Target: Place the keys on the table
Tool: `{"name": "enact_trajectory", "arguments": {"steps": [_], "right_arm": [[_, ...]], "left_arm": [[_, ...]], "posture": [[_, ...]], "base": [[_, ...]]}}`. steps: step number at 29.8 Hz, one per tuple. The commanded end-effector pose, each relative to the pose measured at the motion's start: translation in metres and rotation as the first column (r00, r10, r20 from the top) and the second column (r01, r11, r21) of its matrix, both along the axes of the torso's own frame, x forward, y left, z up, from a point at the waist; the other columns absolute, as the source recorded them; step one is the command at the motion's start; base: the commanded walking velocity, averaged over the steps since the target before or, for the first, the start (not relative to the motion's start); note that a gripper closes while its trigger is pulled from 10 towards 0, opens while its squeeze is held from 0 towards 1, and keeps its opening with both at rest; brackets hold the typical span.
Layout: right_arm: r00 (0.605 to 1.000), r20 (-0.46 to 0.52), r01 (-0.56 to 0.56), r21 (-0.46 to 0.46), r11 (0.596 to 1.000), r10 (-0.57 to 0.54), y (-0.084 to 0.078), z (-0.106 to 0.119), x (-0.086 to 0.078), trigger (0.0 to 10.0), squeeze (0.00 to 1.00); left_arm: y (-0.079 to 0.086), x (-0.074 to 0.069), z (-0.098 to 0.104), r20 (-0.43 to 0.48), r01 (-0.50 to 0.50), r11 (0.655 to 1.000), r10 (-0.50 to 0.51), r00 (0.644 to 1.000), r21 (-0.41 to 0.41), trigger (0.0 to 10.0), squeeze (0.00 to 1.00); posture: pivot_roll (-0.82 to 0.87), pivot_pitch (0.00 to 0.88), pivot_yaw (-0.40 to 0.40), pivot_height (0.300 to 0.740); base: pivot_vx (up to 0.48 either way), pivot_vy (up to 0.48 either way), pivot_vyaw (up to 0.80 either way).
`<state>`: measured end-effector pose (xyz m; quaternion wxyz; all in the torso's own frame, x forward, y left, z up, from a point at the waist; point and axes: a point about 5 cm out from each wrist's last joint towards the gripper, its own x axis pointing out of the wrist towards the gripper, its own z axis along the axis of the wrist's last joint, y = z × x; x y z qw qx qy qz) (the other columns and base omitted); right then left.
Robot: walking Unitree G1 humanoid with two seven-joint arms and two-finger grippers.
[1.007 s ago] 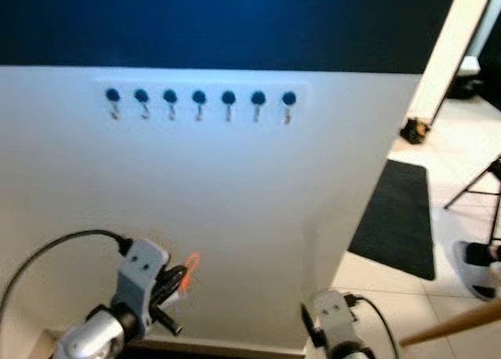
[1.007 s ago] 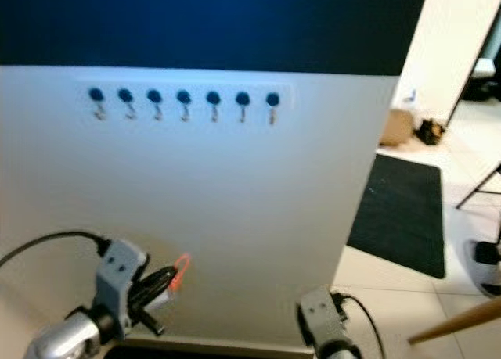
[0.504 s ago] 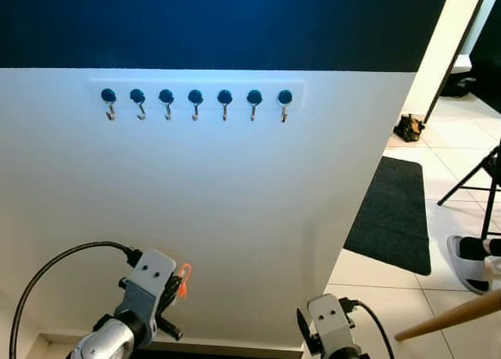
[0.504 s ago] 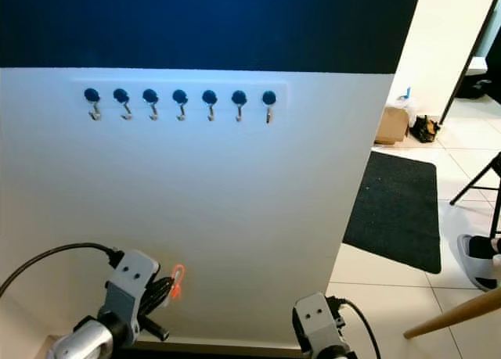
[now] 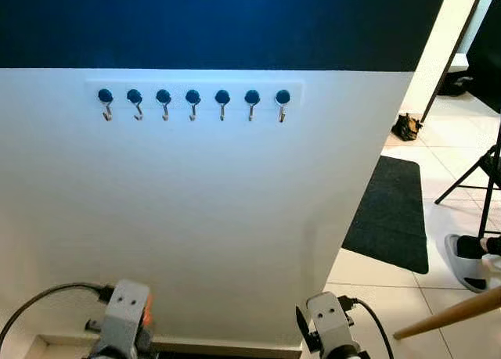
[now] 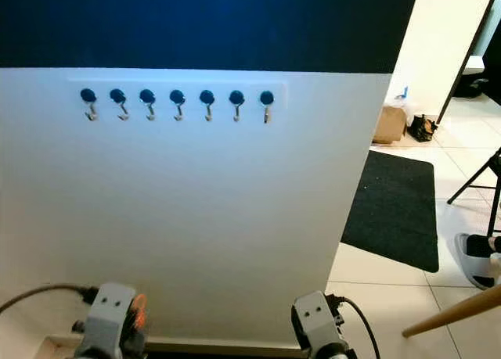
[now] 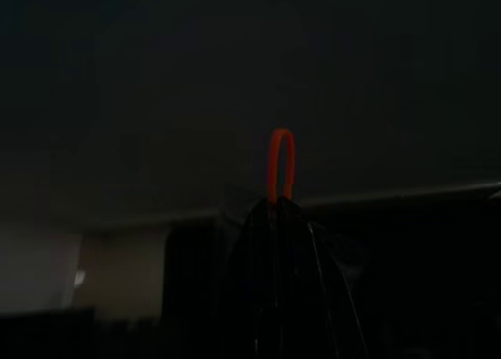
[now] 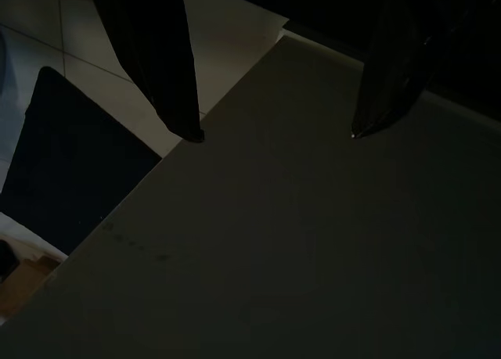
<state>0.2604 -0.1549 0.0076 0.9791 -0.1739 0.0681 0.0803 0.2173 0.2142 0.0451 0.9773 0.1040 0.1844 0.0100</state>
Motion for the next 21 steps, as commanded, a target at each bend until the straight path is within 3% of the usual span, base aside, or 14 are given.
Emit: {"name": "enact_trajectory", "arguments": {"steps": [1,7,21], "right_arm": [[1.0,-0.028,-0.001,0.006,1.0,0.001,-0.001,-0.005,-0.005,10.0,0.0],[1.0,-0.029,-0.004,0.017,1.0,0.004,-0.001,-0.005,-0.005,10.0,0.0],[1.0,-0.022,-0.008,0.026,1.0,0.009,0.001,-0.004,-0.004,10.0,0.0]], "left_arm": [[0.003,-0.007,-0.01,-0.022,-0.037,0.999,0.037,0.999,0.01,10.0,0.0],[0.003,-0.006,-0.019,-0.023,-0.053,0.998,0.054,0.998,0.032,10.0,0.0],[0.001,0.008,-0.014,0.037,-0.055,0.998,0.054,0.998,0.037,10.0,0.0]], "posture": [[0.12,0.138,0.031,0.74],[0.12,0.134,0.029,0.74],[0.12,0.132,0.03,0.74]], "base": [[0.0,0.0,0.0],[0.0,0.0,0.0],[0.0,0.0,0.0]]}}
